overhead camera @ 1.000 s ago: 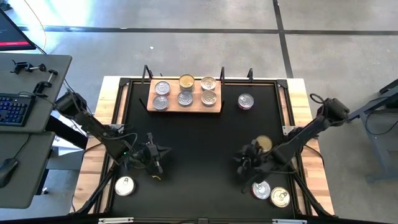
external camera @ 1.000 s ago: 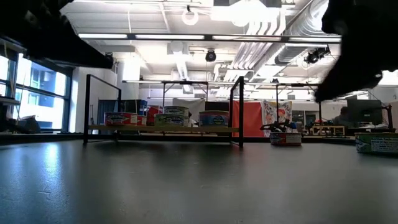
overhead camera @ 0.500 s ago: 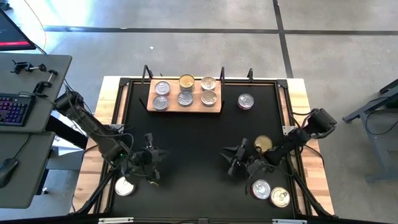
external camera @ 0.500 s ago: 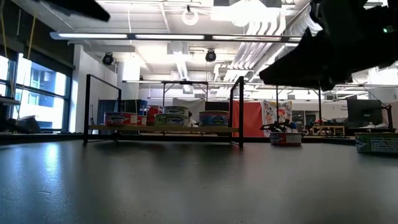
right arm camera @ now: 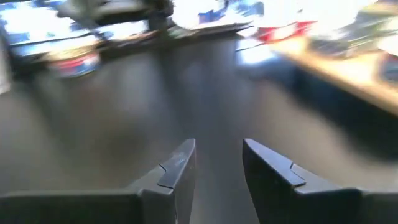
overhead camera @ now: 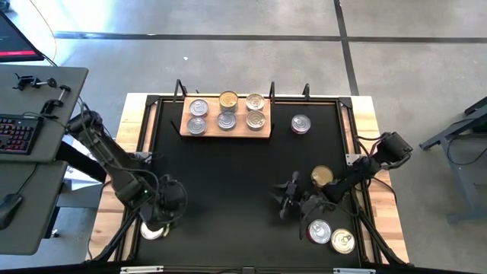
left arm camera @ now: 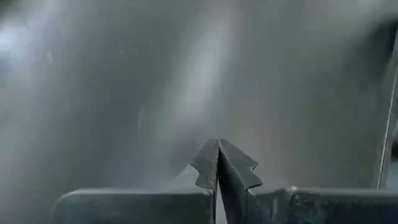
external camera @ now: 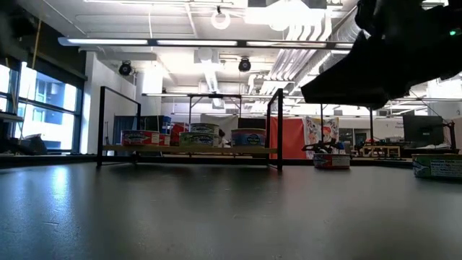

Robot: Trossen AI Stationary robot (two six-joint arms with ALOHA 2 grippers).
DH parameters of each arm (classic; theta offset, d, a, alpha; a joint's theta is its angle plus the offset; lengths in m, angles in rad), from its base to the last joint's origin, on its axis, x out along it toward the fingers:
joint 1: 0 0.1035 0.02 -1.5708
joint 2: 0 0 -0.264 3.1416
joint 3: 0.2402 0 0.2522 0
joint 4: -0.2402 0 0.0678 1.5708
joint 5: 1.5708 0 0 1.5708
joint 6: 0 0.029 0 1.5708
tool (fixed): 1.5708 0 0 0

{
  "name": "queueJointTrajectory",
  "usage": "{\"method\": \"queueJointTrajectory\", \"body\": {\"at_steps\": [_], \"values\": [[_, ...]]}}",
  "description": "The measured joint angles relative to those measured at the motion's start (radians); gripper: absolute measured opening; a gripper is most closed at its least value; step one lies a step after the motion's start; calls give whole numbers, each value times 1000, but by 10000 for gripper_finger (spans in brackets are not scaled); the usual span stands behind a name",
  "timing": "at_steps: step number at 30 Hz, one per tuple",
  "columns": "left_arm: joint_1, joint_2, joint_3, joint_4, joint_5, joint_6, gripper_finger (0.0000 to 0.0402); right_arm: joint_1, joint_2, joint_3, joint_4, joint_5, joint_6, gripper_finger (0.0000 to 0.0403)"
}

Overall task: Stack canned seafood by type on shelf
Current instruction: Stack the red tuna can on top of the red can on the shelf

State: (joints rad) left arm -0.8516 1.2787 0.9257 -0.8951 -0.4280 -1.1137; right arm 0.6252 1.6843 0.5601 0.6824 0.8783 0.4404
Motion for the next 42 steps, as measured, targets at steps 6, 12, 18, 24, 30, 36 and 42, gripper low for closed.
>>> {"method": "queueJointTrajectory", "body": {"at_steps": [6,12,18,24,30,36,42], "values": [[-55,1,-69,33,-313,-28,0,33,-108,101,-199,-539,145,123],[-75,1,-239,336,-560,32,0,168,-138,405,-1044,-662,689,88],[-45,1,-399,607,-578,51,0,283,-82,673,-1654,-645,1059,17],[-44,1,-456,750,-648,153,0,296,-58,578,-1633,-899,1203,8],[-44,1,-456,824,-687,283,0,240,-46,450,-1433,-958,1191,2],[-44,1,-456,903,-684,375,0,86,-45,385,-1225,-923,1071,0],[-44,1,-456,955,-683,435,0,-105,-39,338,-932,-602,831,0]]}}
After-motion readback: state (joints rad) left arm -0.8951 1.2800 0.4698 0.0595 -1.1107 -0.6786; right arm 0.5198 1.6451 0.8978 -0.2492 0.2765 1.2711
